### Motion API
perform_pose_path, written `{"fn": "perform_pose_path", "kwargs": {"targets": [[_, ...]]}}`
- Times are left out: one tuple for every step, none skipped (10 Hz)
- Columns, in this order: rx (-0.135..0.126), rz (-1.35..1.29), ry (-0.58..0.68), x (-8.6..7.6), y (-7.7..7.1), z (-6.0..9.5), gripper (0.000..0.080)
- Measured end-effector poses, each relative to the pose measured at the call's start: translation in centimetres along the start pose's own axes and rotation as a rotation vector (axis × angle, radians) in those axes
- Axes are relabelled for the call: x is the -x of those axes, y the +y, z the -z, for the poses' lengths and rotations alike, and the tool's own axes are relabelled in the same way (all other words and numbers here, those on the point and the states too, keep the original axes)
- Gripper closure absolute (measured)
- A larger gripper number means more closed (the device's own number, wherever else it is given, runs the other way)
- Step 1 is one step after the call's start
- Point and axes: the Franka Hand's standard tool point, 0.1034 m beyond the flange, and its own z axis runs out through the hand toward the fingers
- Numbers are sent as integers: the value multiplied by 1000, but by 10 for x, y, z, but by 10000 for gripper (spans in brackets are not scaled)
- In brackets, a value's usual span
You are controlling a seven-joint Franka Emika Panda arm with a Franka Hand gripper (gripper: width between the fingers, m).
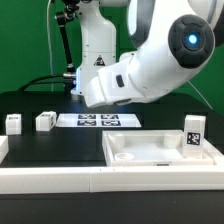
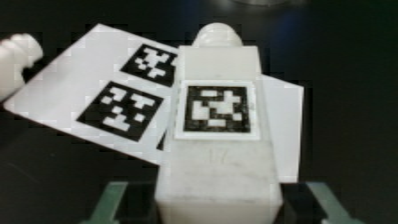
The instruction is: Assemble square table
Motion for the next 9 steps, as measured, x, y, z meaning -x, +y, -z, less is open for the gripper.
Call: {"fn": "perform_pose_path", "kwargs": {"targets": [[11,1,40,-8,1,0,509],[11,1,40,-8,1,-1,509],[17,1,72,-12,3,2,509],[34,0,178,-18,7,9,509],[33,25,224,-12,13,15,509],[32,40,261,-5,24,30,509],[36,49,307,2,33,47,509],[45,44,361,6,37,62,509],[60,41,423,8,39,72,509]]}}
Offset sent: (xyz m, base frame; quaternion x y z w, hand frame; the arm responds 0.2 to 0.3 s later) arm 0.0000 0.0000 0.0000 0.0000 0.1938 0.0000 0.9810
